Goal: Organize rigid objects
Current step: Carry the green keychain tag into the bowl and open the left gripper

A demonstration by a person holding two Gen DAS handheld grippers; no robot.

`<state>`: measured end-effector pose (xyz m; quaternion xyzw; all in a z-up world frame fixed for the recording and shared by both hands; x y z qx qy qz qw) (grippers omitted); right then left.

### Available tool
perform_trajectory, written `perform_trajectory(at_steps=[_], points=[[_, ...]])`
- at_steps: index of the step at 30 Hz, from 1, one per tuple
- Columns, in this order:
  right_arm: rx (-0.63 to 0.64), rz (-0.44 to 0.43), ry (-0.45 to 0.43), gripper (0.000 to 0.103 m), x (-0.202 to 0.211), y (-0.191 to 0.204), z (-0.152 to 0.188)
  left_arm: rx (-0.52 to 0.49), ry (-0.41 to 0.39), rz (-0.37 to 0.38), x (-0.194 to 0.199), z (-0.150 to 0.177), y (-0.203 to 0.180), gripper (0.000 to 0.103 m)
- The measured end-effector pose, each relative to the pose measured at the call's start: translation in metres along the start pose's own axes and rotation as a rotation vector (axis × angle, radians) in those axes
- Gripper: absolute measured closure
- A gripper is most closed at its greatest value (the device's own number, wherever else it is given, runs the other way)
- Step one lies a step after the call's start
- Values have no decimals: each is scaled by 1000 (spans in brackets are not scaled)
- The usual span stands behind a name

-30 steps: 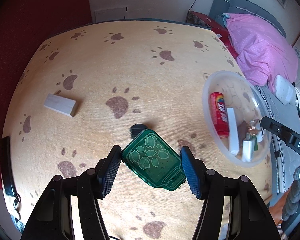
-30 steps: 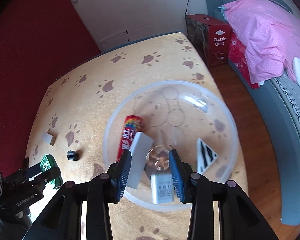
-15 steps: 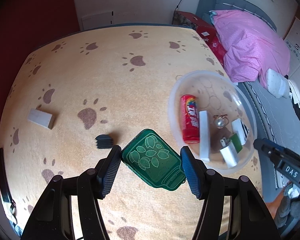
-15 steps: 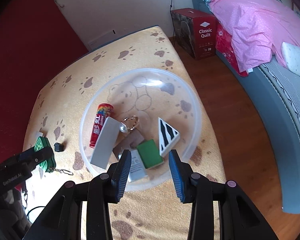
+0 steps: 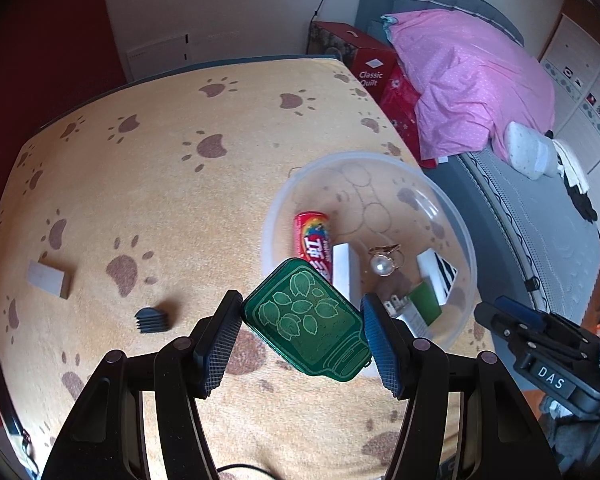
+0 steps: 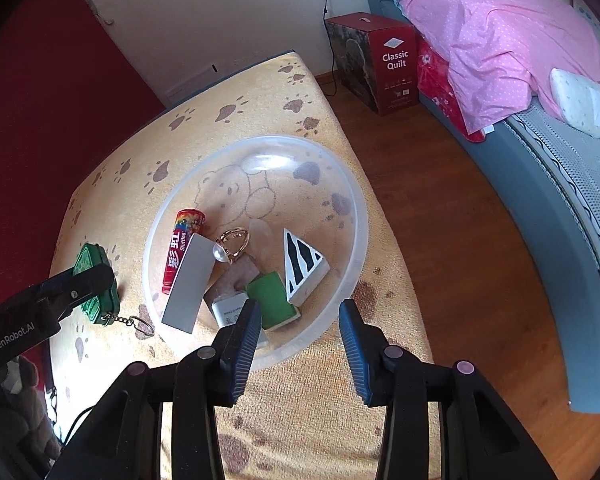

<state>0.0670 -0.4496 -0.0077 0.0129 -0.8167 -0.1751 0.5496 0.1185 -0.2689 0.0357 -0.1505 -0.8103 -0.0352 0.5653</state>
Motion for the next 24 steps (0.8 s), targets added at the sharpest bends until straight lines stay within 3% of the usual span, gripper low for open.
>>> perform_trajectory(at_steps=[13,19,24], points=[[-14,0,4,59,-2,-7,-1,-38,18,29,-9,-8,-22,41],[-19,2,7,59,-2,-8,1,-48,34,123,-13,-10,-39,40],[-19,1,8,59,-2,-7,1,-59,37,135,-13,-7,-43,34]])
Point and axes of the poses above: each gripper's, at about its wrist camera, not at the fingertips, and x roughly against the way its jaws point, y to its left, z to its underside, the point moved 8 cm from there along -x, roughly the way its jaws point, and after that the axes turned 6 degrees about y, right-handed, at the moved point
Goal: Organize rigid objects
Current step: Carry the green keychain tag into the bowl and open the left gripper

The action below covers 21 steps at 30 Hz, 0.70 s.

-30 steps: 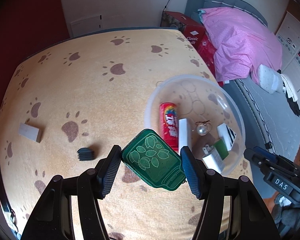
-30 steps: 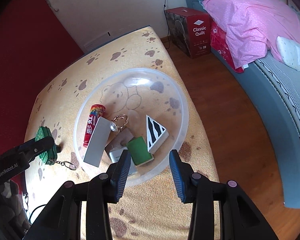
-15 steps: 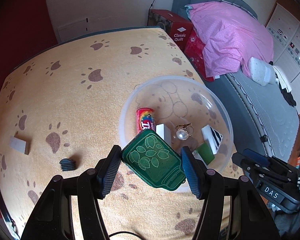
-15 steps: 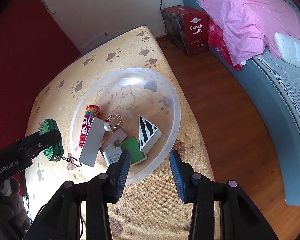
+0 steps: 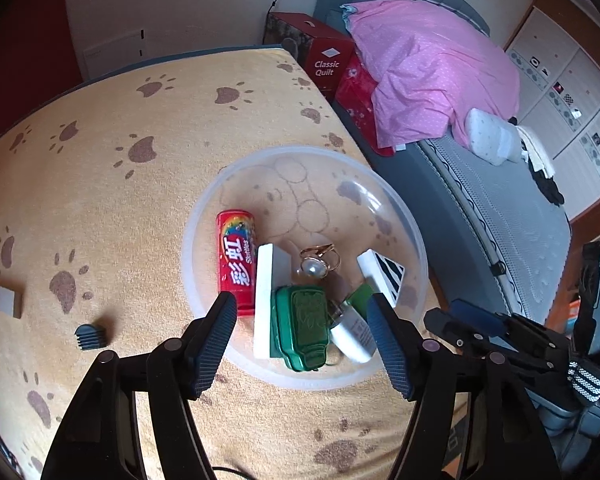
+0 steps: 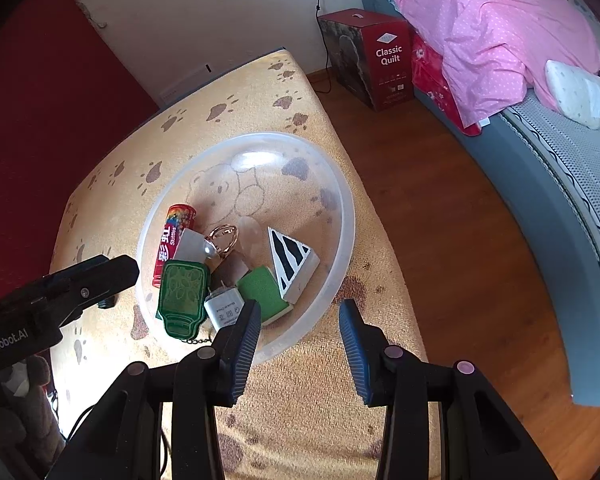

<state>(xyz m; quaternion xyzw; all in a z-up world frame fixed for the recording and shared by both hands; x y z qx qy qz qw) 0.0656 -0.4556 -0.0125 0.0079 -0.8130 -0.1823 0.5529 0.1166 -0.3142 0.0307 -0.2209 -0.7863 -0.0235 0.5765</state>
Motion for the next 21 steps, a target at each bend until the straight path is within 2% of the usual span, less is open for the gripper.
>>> perform_trajectory(at_steps=[21], points=[[91,-28,19,55,-6,47,7,150,-3,-57,15,28,65,35]])
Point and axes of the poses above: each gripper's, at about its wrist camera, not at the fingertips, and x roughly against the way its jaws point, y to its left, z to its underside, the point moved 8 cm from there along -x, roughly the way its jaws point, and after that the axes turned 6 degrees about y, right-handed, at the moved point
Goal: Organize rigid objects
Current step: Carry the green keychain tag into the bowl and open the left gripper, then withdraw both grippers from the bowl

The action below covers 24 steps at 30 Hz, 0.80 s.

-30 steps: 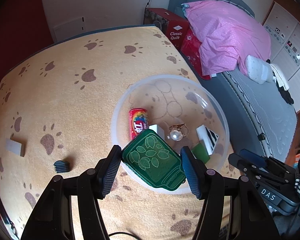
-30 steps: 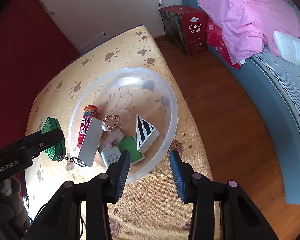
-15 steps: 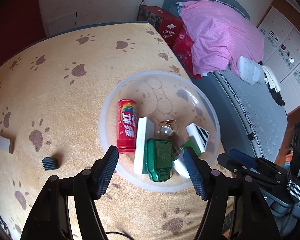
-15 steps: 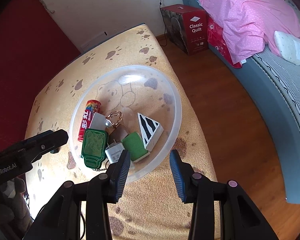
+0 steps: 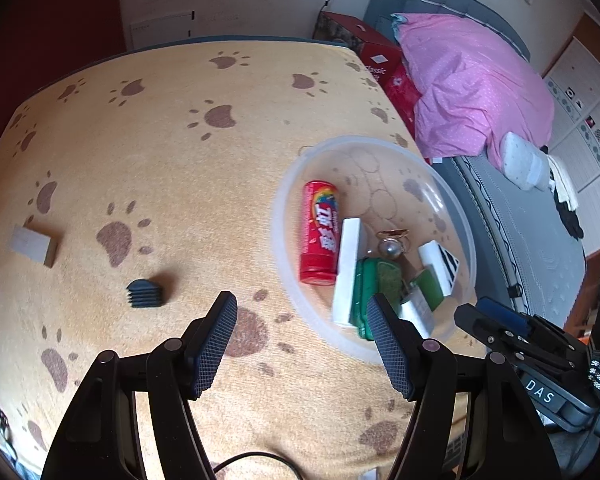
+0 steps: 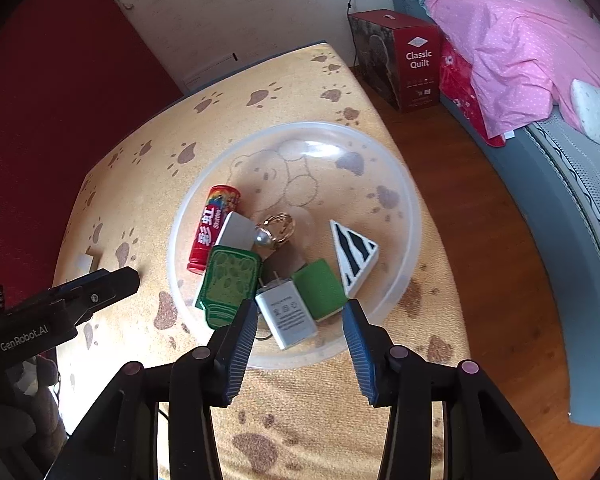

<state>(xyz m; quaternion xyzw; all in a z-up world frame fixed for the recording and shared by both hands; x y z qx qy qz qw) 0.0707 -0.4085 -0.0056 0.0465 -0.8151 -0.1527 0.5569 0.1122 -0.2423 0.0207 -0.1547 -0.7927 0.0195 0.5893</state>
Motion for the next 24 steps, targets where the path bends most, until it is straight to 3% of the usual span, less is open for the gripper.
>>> perform_trajectory(at_steps=[24], points=[[159,-55,61,52,-22,96,15,251,-8,-76,25,39,125,34]])
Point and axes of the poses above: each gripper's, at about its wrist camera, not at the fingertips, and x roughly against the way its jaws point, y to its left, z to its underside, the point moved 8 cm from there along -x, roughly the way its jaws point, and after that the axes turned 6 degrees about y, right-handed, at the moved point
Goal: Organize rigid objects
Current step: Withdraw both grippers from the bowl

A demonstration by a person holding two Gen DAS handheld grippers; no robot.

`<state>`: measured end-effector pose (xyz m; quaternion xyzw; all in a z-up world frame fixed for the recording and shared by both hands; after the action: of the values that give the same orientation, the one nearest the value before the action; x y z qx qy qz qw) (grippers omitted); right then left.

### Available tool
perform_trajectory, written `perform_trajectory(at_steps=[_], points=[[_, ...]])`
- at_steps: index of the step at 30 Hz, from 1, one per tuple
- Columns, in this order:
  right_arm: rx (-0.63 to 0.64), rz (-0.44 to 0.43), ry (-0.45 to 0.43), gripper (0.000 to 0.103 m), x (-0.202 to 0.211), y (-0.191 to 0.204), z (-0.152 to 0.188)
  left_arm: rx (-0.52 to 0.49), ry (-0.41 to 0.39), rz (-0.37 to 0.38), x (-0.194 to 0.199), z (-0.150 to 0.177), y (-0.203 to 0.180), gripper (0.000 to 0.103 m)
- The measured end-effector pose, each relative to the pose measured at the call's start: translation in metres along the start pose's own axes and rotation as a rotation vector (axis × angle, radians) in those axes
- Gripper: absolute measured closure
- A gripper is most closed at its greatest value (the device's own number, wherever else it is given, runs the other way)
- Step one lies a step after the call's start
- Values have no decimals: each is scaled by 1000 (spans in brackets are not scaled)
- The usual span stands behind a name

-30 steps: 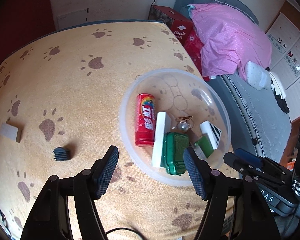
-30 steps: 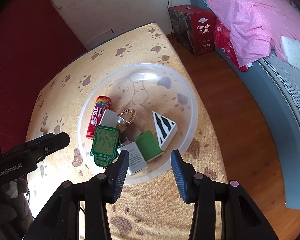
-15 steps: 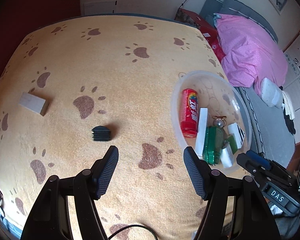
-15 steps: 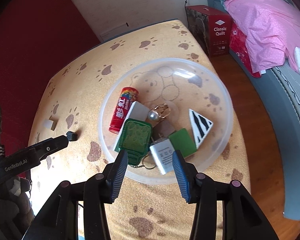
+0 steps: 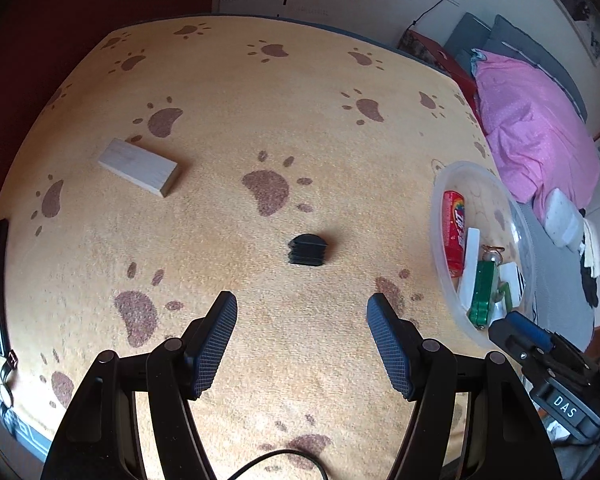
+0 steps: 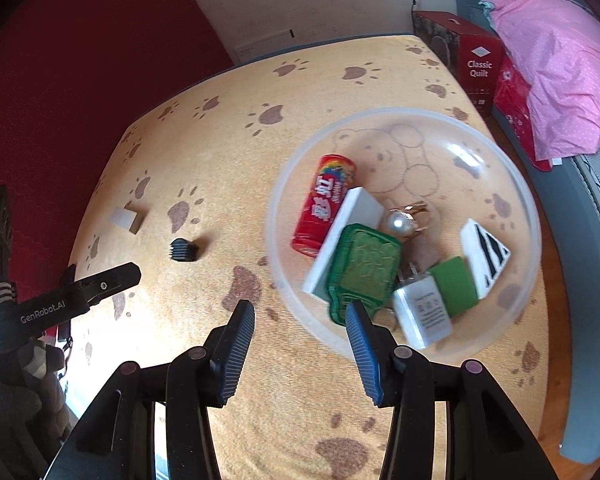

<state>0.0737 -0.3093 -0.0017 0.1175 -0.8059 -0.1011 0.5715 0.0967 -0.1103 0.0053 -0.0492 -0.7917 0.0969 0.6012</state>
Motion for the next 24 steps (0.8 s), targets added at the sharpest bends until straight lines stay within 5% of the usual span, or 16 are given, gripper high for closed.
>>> perform_trajectory(at_steps=[9,11,24], points=[[48,-12,26,49,-12,33,-2,85,3,-7,0,-6,46,34],[59,-14,34,47,-16,41,-3,106,3,2,0,-9,56,25],[84,-20,85,45,-38,73,-3,97,-10,-8,-9,-39,106,8]])
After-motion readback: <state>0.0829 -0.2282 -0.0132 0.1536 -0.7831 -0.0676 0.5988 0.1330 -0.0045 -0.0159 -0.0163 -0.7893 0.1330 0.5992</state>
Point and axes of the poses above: each gripper's, at about its wrist camera, not at the fingertips, and x roughly against the way its jaws point, y to its left, z to its underside, the point moved 8 cm from there along -x, roughly the way its jaws point, and after that the axes turned 6 degrees about y, right-handed, at the moved point
